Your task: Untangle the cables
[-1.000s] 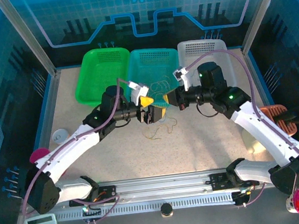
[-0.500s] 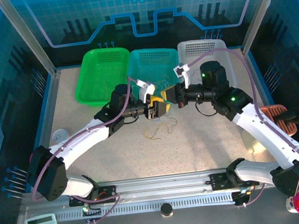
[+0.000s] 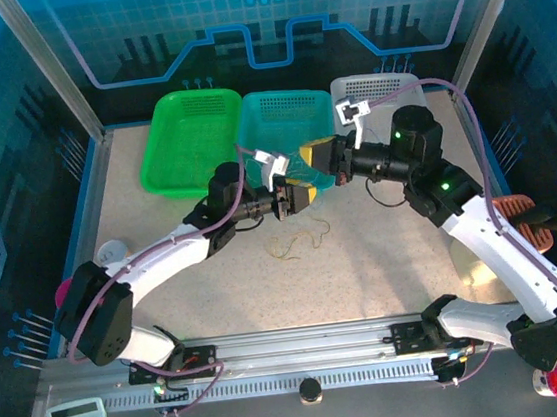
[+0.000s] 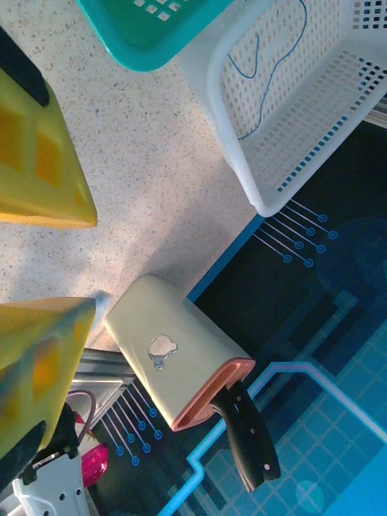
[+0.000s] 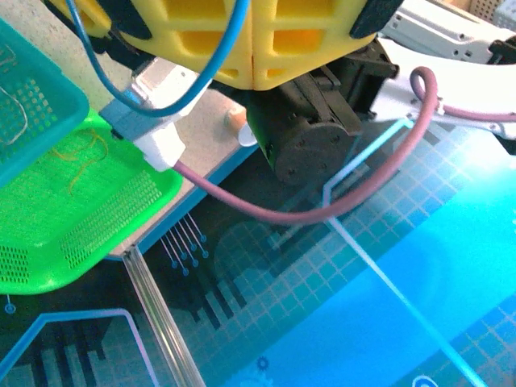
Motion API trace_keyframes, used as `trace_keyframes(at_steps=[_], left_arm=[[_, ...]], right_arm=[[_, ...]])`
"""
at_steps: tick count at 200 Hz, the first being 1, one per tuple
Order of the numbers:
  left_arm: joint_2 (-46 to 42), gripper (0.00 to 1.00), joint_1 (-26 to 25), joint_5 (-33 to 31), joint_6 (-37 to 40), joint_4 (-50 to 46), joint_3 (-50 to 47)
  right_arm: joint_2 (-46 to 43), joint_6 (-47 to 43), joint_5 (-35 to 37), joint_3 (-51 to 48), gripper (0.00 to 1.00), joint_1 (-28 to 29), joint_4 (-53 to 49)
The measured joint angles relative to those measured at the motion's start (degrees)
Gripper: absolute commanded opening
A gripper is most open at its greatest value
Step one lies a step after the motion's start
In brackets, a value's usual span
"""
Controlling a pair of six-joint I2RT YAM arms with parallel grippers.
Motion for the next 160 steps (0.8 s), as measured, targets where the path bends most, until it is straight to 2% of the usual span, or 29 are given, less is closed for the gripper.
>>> trace_keyframes(at_steps=[48, 80, 114, 160], left_arm=[[4.3, 0.3, -0.3, 0.0, -3.5, 5.1, -1.9], [6.7, 0.22, -1.4, 0.2, -5.2, 7.8, -3.0], [7.2, 0.13, -1.6, 0.4, -7.0, 10.6, -5.4], [6.7, 0.13, -1.6, 0.4, -7.0, 10.9, -8.0]], right_arm=[[-0.1, 1.7, 0.3, 1.7, 0.0, -0.7, 2.2], [-0.1, 2.1, 0.3, 2.8, 0.0, -1.8, 2.6], [-0.1, 2.3, 0.3, 4.3, 0.0, -5.4, 3.0], [0.0, 3.0, 0.1, 4.7, 0.0, -11.0, 3.3]])
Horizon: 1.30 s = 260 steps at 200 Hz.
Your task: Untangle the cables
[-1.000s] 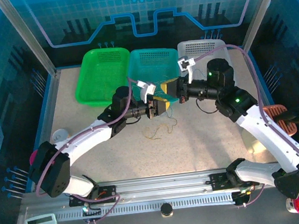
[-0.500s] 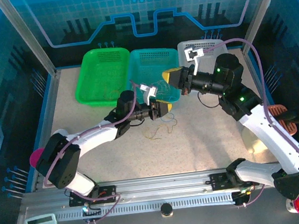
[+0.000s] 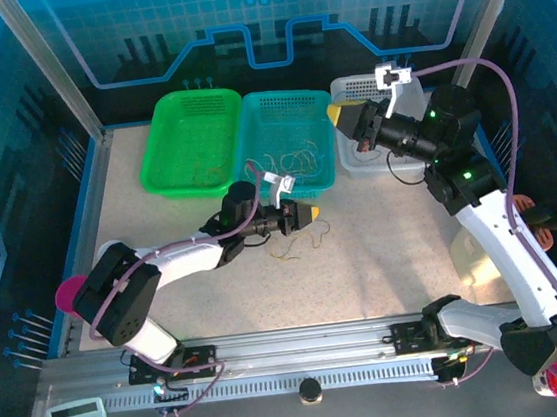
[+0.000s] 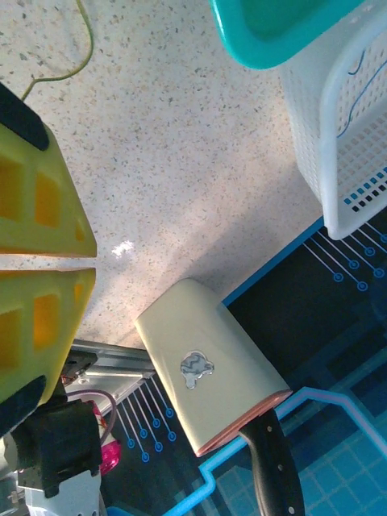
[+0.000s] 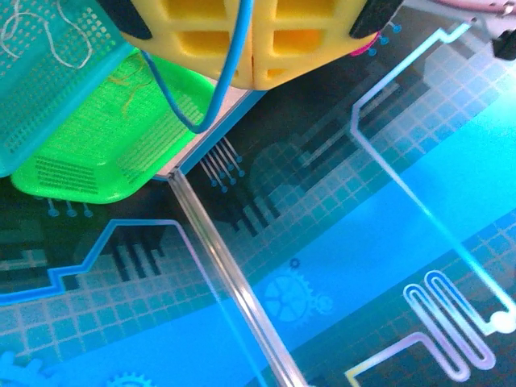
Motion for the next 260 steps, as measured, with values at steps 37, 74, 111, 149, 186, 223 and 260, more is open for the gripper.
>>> trace_keyframes(at_steps=[37, 74, 111, 149, 186, 223, 260], left_arm=[[-4.7, 0.23, 0.0, -1.6, 1.0, -2.4, -1.1], [-9.9, 0.44, 0.0, -3.8, 3.2, -5.7, -1.7], [-15.5, 0.7, 0.0, -6.8, 4.5, -9.4, -3.3], [-21.0, 0.94, 0.0, -11.3, 5.1, -13.3, -3.6], [-25.3, 0.99, 0.0, -14.9, 5.1, -16.2, -3.7], [-27.1, 0.99, 0.0, -16.5, 5.1, -18.0, -3.7], [-27.8, 0.99, 0.0, -17.0, 5.2, -19.9, -3.7]], right_arm=[[0.0, 0.9, 0.2, 0.0, 0.0, -5.2, 0.0], [-0.2, 0.3, 2.2, 0.0, 0.0, -8.4, -1.0], [0.0, -2.7, 7.6, -0.7, 0.0, -8.7, -3.5], [3.2, -5.4, 15.0, -1.3, 0.0, -8.8, -4.1], [9.4, -6.6, 21.4, -1.3, 0.0, -9.0, -4.2], [17.6, -7.2, 28.2, 2.2, 0.0, -9.4, -5.1], [24.6, -7.2, 34.8, 6.3, 0.2, -10.2, -5.7]])
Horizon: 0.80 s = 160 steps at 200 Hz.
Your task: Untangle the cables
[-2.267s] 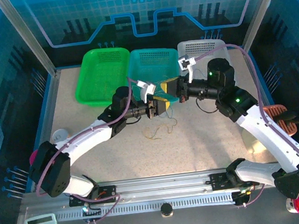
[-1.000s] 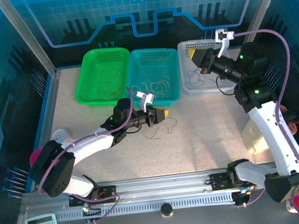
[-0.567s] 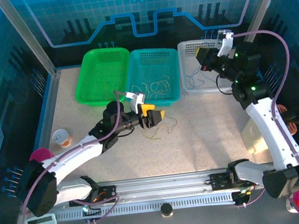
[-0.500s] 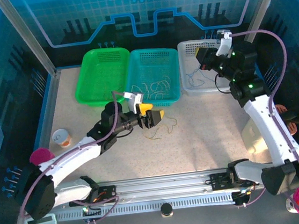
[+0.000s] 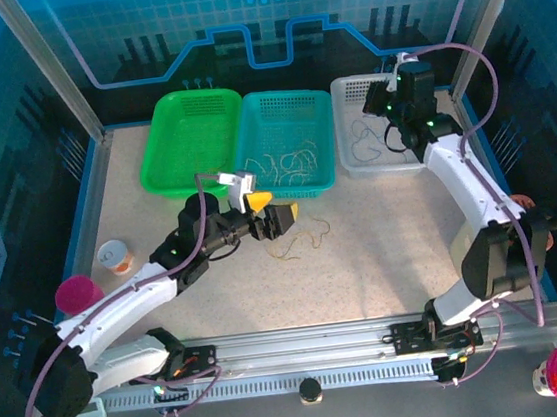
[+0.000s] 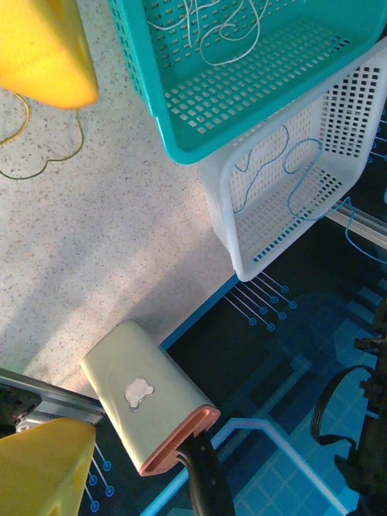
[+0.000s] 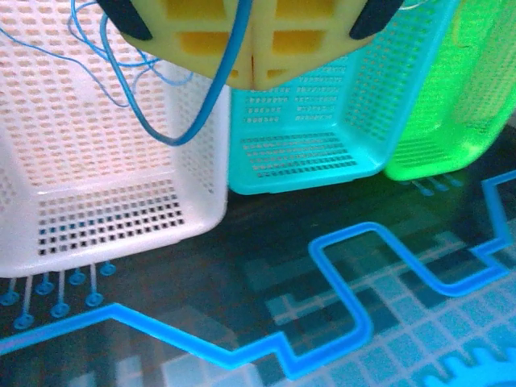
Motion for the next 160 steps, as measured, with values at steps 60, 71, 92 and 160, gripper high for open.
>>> trace_keyframes(at_steps=[60, 71, 92, 160], left_arm=[[-1.2, 0.99, 0.0, -0.4, 0.0, -1.4, 0.0], [-1.2, 0.99, 0.0, -0.4, 0.0, -1.7, 0.0], [-1.2, 0.99, 0.0, -0.9, 0.0, -2.3, 0.0], [-1.2, 0.99, 0.0, -3.6, -0.5, -3.7, 0.0]], right_arm=[[7.7, -0.7, 0.2, 7.4, 0.73, -0.8, -8.2], [7.2, -0.9, -0.2, 7.4, 0.73, -0.8, -9.0], [4.9, -0.7, -1.1, 6.2, 0.72, -0.8, -9.4], [-13.1, 2.9, -9.7, -13.2, 0.66, 1.3, -5.4]])
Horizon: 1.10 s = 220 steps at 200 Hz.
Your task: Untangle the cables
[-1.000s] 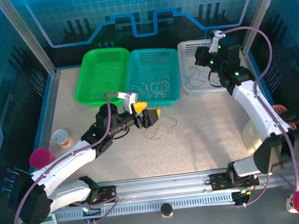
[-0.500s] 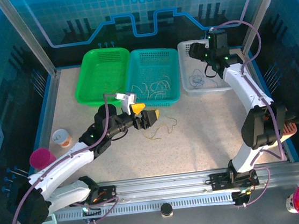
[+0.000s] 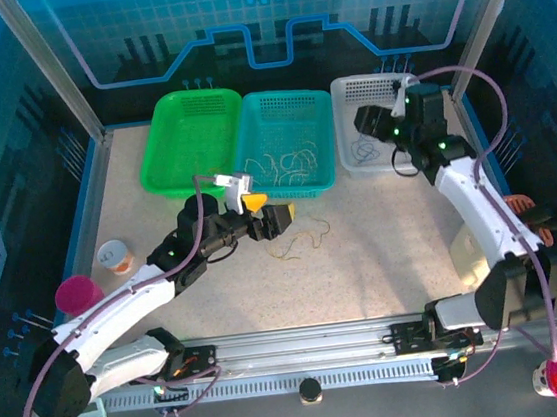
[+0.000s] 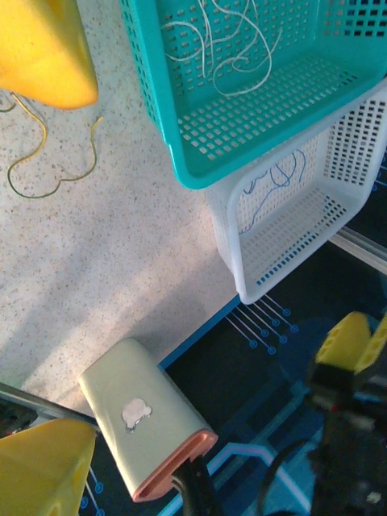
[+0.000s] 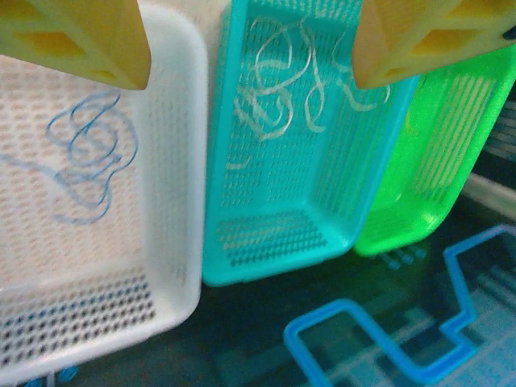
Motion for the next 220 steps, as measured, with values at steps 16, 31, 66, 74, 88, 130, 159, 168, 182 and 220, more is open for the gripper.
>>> trace_keyframes(at_steps=[16, 31, 66, 74, 88, 130, 159, 168, 182, 220], left_arm=[[0.0, 0.99, 0.0, -1.4, -0.2, -1.1, 0.0], [0.0, 0.99, 0.0, -2.8, -0.7, -2.0, -0.3], [-0.2, 0.99, 0.0, -5.8, -2.9, -3.5, -3.0], [-0.3, 0.99, 0.0, -6.1, -3.2, -3.8, -3.5], [-0.3, 0.99, 0.0, -6.7, -3.8, -4.5, -4.0], [-0.3, 0.99, 0.0, -7.4, -5.0, -4.8, -4.0], [-0.4, 0.99, 0.0, -7.5, -5.7, -4.8, -4.0], [-0.4, 0.99, 0.0, -7.5, -5.8, -4.8, -4.0], [-0.5, 0.99, 0.0, -7.5, -6.0, -4.8, -4.0], [-0.8, 0.99, 0.0, -7.5, -6.2, -4.8, -4.0]], right_arm=[[-3.3, 0.2, -1.3, -5.3, 0.66, 2.9, 0.2], [-5.9, 0.2, -1.9, -10.0, 0.66, 6.3, 0.0], [-10.8, 2.0, -2.8, -22.4, 0.67, 14.2, 0.6], [-11.1, 2.8, -2.8, -24.7, 0.67, 15.5, 0.7], [-11.0, 4.5, -2.8, -28.7, 0.65, 17.8, 1.7], [-5.5, 10.1, -4.5, -35.2, 0.58, 21.1, 7.7], [-0.6, 12.1, -5.3, -35.2, 0.57, 22.4, 12.2], [0.6, 12.4, -5.6, -35.2, 0.57, 22.6, 13.1], [2.4, 12.8, -5.6, -35.2, 0.55, 22.8, 14.5], [6.8, 13.9, -5.6, -34.9, 0.5, 22.8, 17.6]])
